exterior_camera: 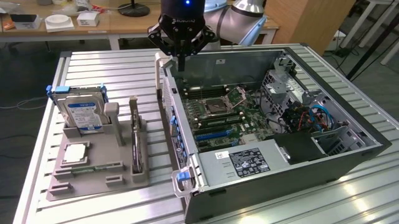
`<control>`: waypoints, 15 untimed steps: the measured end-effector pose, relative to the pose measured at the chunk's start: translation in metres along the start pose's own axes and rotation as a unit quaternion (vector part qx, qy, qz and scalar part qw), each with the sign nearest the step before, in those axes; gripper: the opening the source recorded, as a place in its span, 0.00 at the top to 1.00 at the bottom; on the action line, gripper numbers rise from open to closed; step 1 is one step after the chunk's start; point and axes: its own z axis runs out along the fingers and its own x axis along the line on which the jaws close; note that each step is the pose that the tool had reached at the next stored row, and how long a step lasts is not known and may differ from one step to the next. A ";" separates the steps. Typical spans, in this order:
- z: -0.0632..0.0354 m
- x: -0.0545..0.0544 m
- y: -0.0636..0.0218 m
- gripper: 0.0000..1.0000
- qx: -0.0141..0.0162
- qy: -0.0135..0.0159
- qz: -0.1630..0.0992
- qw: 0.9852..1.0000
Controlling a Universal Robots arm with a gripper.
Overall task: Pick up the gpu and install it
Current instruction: 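Reach for the gpu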
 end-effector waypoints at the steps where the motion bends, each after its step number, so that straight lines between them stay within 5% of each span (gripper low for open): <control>1: 0.0000 0.001 -0.0001 0.89 0.000 0.000 0.000 1.000; 15: -0.0003 0.014 -0.0007 0.89 0.000 0.000 -0.002 1.000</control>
